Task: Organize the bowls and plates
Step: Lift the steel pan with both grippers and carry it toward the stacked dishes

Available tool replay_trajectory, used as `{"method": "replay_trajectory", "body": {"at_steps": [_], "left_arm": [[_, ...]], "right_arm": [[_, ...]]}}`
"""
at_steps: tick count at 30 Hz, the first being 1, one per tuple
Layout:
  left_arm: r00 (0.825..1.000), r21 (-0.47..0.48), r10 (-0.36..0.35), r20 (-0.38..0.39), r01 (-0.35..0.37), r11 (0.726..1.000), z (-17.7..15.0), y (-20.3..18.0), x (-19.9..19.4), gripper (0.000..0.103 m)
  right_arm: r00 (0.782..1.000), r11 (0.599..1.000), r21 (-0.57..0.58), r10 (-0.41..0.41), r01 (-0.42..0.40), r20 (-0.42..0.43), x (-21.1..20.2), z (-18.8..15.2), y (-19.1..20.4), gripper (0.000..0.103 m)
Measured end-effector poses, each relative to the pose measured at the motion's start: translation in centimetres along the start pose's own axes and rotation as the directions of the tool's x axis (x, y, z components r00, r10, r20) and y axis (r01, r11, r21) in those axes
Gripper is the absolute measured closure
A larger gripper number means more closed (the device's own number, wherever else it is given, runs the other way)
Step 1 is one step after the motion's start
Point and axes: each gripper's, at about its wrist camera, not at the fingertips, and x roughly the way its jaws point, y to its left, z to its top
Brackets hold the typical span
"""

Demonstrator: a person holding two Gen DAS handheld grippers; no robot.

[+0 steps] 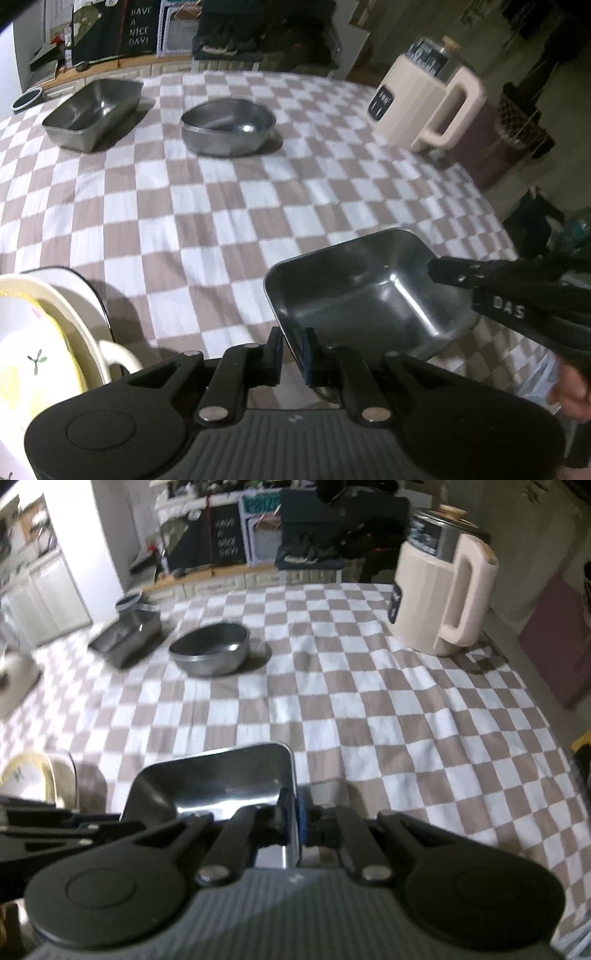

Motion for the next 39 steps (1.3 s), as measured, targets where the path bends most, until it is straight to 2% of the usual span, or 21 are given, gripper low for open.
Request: {"method": "replay_trajectory", "body": {"at_steps": [8,12,17,27,28,30,39], "left_arm": [[0.999,0.007,0.031,-0.021,-0.031,1.0,-0.3,0.1,1.5,0.092],[0.999,0.011,0.032,-0.006,-0.032,0.999,0.0,0.2,1.6,0.087],[0.999,0.013,0.045,0.005,-0.045,0.999,0.5,0.4,2.0,0.087],[0.995,0.054,0.091,-0.032,-0.089,0.995,0.9,0.8,3.6,0.086],[0.995,0.058,0.091,-0.03,-0.089,0.994,0.9,0.8,3.7,0.085],[0.996,0.06,0.079,-0.029,-0.078,0.995,1.0,0.9,3.7,0.077],[0.998,0.063,0.05,-0.028,-0.048,0.997,1.3,0.9,3.6,0.075]], "right_arm": [[0.999,0.999,-0.039,-0.029,0.028,-0.035,1.1,-0.1,0.6,0.098],[0.999,0.998,-0.042,-0.037,0.035,-0.037,1.7,0.0,0.7,0.098],[0.998,0.998,-0.049,-0.05,0.048,-0.047,2.3,0.2,1.0,0.098],[0.998,0.996,-0.079,-0.041,0.037,-0.047,3.0,0.5,1.7,0.098],[0.998,0.996,-0.082,-0.04,0.036,-0.047,3.1,0.5,1.7,0.098],[0.998,0.996,-0.084,-0.04,0.036,-0.044,3.2,0.7,1.8,0.098],[0.996,0.996,-0.081,-0.039,0.033,-0.08,4.1,0.7,1.5,0.098]]}}
